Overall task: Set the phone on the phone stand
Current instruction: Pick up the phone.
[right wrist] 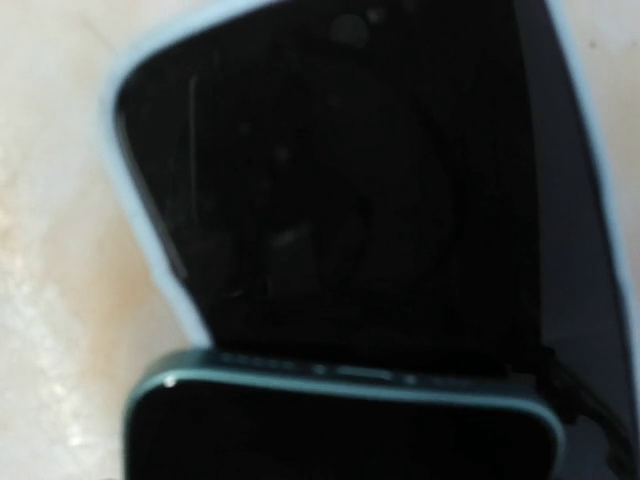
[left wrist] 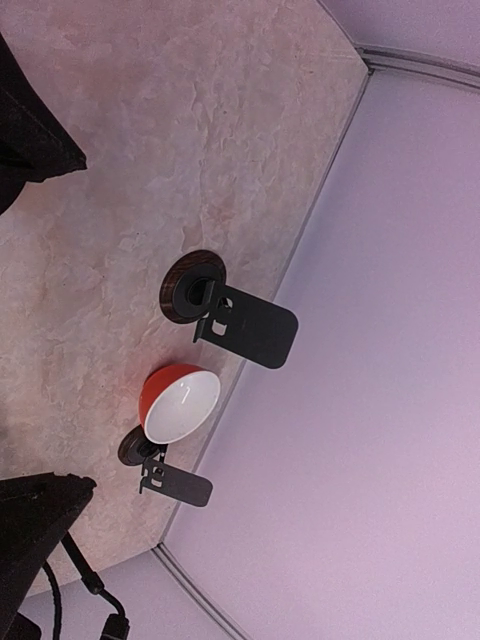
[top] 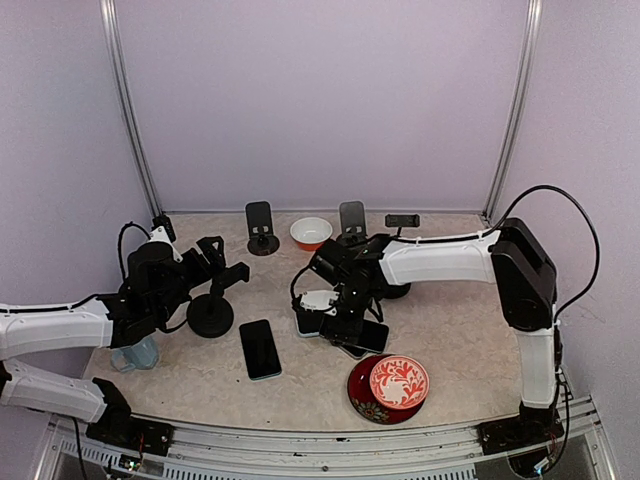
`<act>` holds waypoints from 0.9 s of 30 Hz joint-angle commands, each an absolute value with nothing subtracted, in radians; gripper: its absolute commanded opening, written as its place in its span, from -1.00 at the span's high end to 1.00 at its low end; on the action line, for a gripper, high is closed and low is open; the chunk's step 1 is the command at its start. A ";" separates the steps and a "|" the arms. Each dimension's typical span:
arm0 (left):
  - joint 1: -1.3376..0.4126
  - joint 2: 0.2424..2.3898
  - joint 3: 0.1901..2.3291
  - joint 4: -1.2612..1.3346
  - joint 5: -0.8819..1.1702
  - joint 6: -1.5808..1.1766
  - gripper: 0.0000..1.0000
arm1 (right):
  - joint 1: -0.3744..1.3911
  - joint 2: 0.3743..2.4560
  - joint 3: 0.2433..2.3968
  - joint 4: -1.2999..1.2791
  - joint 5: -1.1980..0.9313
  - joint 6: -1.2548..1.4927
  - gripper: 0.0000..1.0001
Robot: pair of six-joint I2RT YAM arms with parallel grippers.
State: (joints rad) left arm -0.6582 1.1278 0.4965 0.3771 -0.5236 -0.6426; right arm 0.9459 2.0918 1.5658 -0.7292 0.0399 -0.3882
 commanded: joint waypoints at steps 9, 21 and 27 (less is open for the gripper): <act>-0.660 1.181 0.430 0.086 -0.530 -0.551 -0.98 | 0.940 2.146 1.586 -0.778 -0.047 -0.397 0.36; -0.660 1.183 0.431 0.085 -0.537 -0.551 -0.98 | 0.941 1.922 1.484 -0.520 -0.019 -0.361 0.84; -0.660 1.184 0.425 0.085 -0.559 -0.557 -0.98 | 0.943 1.768 1.383 -0.303 -0.023 -0.318 1.00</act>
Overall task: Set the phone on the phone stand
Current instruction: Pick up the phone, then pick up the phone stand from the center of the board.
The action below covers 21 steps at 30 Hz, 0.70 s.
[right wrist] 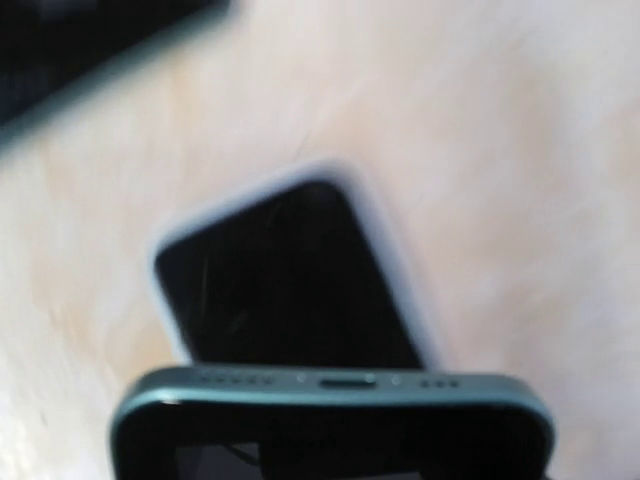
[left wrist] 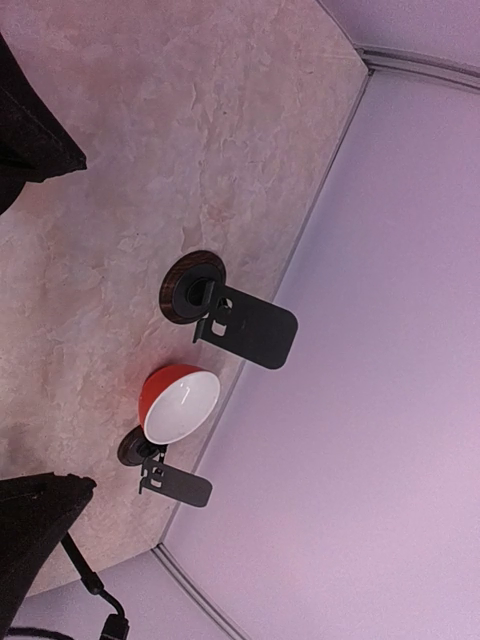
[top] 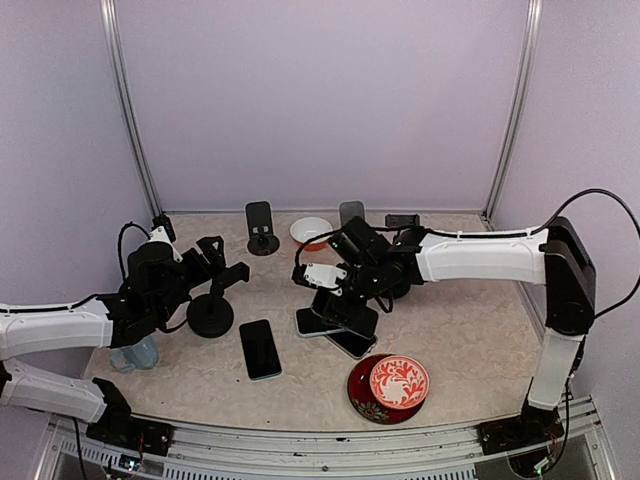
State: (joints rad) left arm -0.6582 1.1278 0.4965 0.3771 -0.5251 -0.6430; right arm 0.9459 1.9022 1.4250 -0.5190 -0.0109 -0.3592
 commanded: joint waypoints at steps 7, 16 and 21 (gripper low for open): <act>-0.691 1.099 0.402 0.123 -0.491 -0.492 -0.97 | 0.946 1.563 1.256 -0.061 0.050 -0.285 1.00; -0.706 0.952 0.424 0.146 -0.316 -0.442 -0.97 | 0.941 1.305 1.144 0.116 0.120 -0.263 1.00; -0.725 1.018 0.547 0.115 -0.205 -0.415 -0.97 | 0.929 1.196 1.095 0.187 0.202 -0.237 1.00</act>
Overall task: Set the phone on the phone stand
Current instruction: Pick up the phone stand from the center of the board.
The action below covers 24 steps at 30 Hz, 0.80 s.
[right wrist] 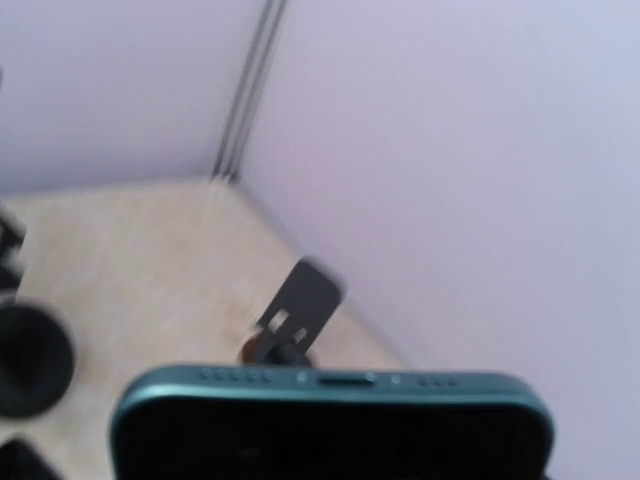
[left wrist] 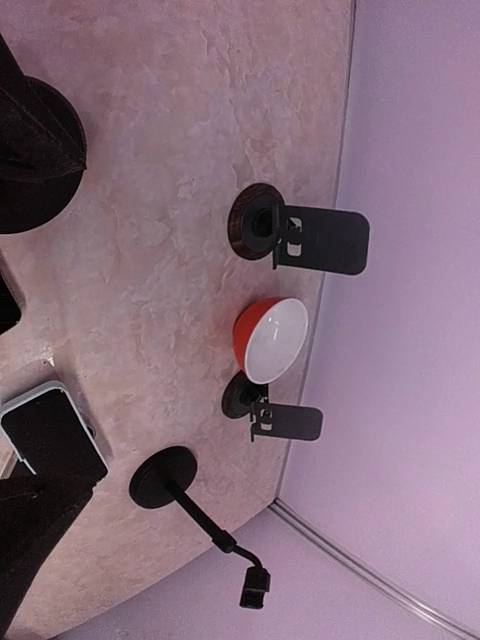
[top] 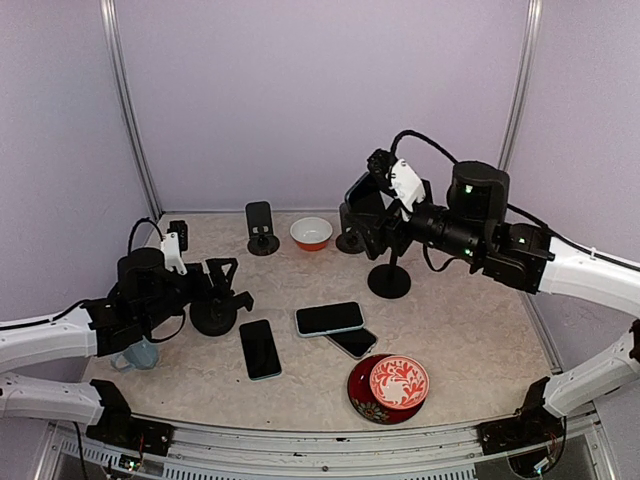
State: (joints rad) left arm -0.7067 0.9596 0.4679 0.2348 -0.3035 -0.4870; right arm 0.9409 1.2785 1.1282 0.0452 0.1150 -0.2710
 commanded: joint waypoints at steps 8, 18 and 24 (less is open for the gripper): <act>-0.782 1.197 0.777 0.112 -0.018 -0.309 -0.96 | 0.863 1.066 1.022 0.174 0.291 -0.136 1.00; -0.818 1.488 1.088 0.124 0.170 -0.265 -0.88 | 0.777 0.943 0.931 0.088 0.471 -0.054 1.00; -0.839 1.647 1.278 0.083 0.198 -0.247 -0.84 | 0.744 0.933 0.907 0.052 0.435 -0.008 1.00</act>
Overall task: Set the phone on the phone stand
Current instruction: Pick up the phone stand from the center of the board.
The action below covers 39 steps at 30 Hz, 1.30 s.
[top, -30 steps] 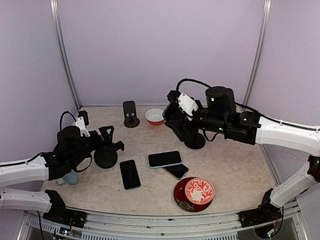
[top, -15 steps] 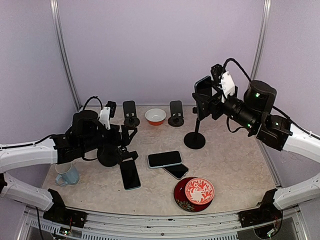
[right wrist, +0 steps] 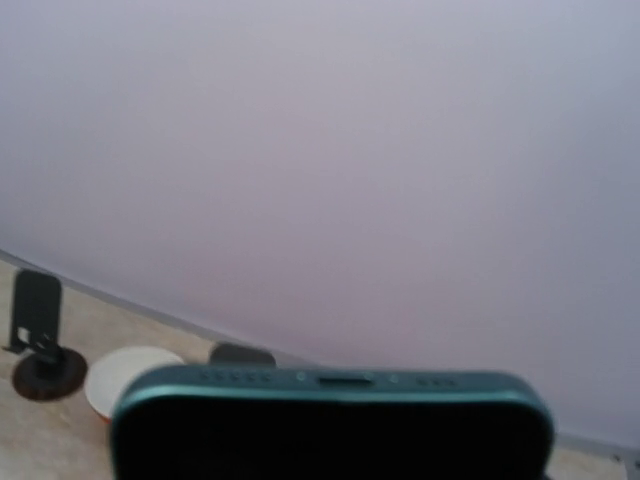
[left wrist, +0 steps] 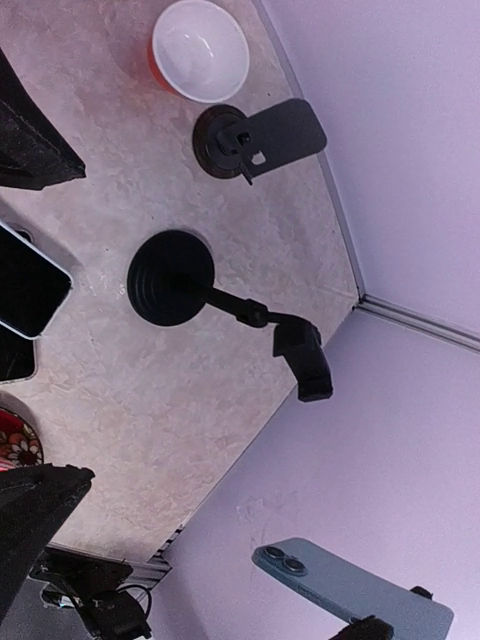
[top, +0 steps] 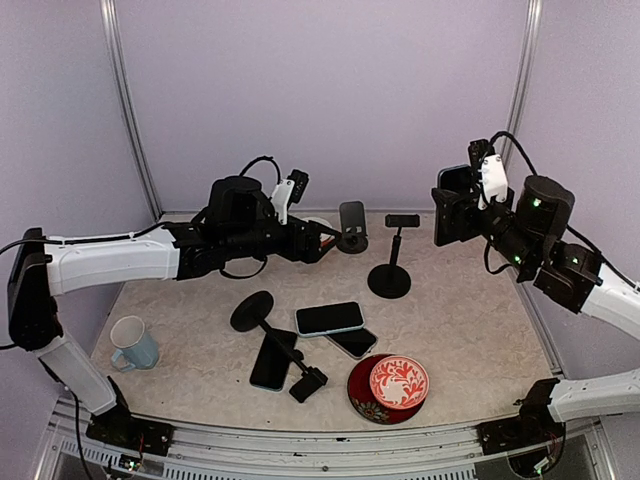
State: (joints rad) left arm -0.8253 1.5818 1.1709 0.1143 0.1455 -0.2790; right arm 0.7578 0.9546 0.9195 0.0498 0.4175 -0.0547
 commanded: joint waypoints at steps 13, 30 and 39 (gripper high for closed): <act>-0.851 1.682 1.303 0.074 0.168 -0.206 -0.83 | 0.742 0.967 0.907 0.030 0.368 0.039 1.00; -0.792 1.903 1.521 0.064 0.359 -0.182 -0.94 | 0.742 0.979 0.868 0.043 0.327 0.098 1.00; -0.734 2.068 1.696 0.074 0.630 -0.181 -0.94 | 0.742 0.950 0.853 0.024 0.333 0.121 1.00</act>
